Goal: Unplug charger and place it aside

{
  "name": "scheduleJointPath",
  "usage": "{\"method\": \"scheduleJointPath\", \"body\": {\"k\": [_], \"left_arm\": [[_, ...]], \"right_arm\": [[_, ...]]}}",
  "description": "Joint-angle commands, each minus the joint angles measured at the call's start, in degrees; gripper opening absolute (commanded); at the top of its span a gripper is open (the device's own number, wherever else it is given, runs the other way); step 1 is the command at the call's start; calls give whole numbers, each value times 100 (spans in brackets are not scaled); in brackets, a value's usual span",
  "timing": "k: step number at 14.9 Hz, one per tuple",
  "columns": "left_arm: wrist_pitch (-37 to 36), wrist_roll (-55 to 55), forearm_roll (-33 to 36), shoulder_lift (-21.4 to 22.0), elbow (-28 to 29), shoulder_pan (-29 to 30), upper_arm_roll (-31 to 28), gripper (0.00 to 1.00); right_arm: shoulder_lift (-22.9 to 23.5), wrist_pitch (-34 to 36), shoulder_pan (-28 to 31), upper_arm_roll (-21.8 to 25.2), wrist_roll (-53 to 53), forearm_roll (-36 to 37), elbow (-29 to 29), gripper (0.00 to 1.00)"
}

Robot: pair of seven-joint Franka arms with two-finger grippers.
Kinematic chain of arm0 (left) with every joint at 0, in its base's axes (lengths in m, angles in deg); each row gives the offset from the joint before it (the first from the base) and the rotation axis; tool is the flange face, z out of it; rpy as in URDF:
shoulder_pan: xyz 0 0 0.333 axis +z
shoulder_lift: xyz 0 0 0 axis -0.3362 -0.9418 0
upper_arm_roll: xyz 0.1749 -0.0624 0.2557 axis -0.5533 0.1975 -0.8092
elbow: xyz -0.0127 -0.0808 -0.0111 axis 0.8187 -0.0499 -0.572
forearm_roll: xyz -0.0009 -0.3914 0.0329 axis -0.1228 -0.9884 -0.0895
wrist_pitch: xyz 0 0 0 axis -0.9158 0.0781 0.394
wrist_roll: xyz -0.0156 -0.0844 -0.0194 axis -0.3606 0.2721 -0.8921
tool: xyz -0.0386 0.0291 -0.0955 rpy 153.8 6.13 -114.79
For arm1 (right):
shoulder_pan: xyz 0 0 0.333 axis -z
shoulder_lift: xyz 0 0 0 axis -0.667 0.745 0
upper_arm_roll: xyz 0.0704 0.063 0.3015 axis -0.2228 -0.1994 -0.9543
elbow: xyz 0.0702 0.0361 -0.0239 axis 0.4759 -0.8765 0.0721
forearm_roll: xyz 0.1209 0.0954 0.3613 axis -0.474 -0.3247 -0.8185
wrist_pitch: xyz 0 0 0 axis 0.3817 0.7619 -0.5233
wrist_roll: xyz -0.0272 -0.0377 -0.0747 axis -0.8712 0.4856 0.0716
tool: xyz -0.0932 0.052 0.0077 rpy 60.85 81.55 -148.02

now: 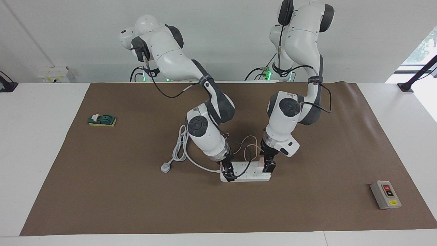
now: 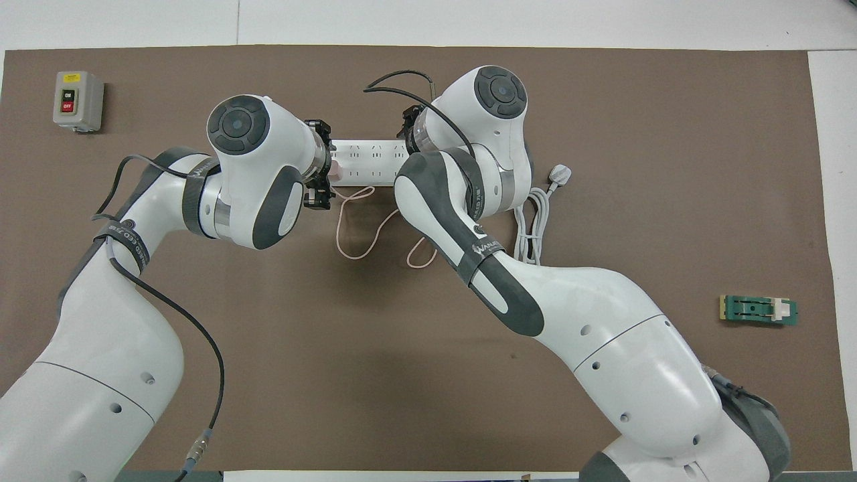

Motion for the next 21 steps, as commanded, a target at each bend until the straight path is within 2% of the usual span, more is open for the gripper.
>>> {"method": "scheduleJointPath", "body": {"k": [1,2,3,6,8,9,21], "left_arm": [[127,-59,-29,-27,35,-85,-77,91],[136,-59,-29,-27,35,-85,-77,87],[136,-59,-29,-27,44,-94,-77,80],[136,-59,41,-18,70,-111,-69,39],[145,-59,50,-27,70,-120,-77,18],[145,-59,50,-18,70,-138,-69,2],[259,-59,164,-18,158,-190,-68,0]], "right_arm": [[55,-145,19,-12,-185,-76,-47,100],[64,-145,19,-12,-185,-93,-47,100],[55,-145,19,-12,-185,-119,-47,100],[55,-136,20,-21,-185,-137,-47,100],[55,-145,19,-21,-194,-137,-47,100],[55,-145,19,-21,-194,-137,-47,100],[55,-434,19,-21,-370,-155,-248,100]]}}
